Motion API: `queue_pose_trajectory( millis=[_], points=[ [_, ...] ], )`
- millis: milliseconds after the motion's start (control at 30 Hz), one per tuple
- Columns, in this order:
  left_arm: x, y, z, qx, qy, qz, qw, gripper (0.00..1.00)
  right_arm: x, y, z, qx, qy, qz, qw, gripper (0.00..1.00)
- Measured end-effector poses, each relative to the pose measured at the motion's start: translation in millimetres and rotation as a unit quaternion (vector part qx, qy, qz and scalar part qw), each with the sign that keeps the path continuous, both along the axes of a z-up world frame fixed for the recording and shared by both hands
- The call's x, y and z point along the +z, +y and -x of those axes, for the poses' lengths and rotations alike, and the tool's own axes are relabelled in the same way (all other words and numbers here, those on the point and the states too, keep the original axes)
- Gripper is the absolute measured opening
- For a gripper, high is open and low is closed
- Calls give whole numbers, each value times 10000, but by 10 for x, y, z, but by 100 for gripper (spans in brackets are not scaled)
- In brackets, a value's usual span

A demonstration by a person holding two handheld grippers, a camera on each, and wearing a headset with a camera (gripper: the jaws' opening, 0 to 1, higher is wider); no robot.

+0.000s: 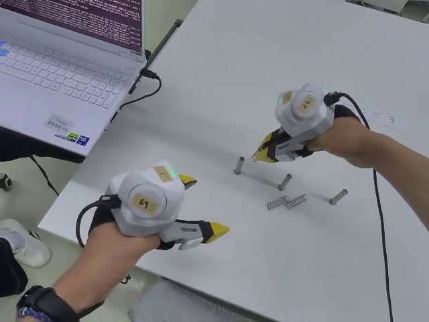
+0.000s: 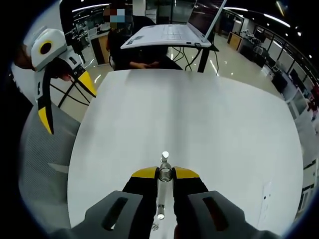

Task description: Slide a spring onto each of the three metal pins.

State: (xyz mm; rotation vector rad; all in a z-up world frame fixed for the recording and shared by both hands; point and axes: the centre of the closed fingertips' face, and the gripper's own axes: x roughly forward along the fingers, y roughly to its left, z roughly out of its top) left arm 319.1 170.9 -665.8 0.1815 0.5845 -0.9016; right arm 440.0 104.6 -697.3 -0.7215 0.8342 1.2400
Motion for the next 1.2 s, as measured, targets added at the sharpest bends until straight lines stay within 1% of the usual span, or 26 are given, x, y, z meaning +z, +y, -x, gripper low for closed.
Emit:
queue_pose_trajectory(
  millis=[233,300,367,500,700,900,1000,1200],
  points=[
    [-10,-23,9,-55,7,-21,10000,59,-33,87,-30,69,-12,2,10000,9],
    [-11,-22,8,-61,11,-22,10000,59,-50,99,-35,89,1,6,10000,9],
    [-12,-17,8,-59,18,-24,10000,59,-100,100,-89,117,9,19,9999,9],
    [-17,4,4,-41,26,-29,10000,58,-124,108,-108,132,8,36,9999,9],
    [-32,30,12,-15,57,-27,10000,58,-167,124,-100,186,18,99,9998,9],
    [-47,51,19,18,81,-21,10000,58,-174,150,-96,218,6,105,9997,9],
    [-49,51,20,25,88,-11,10000,58,-175,171,-101,220,4,83,9997,9],
    [-53,51,23,20,92,-2,10000,58,-218,199,-72,294,17,150,9995,9]
  ],
)
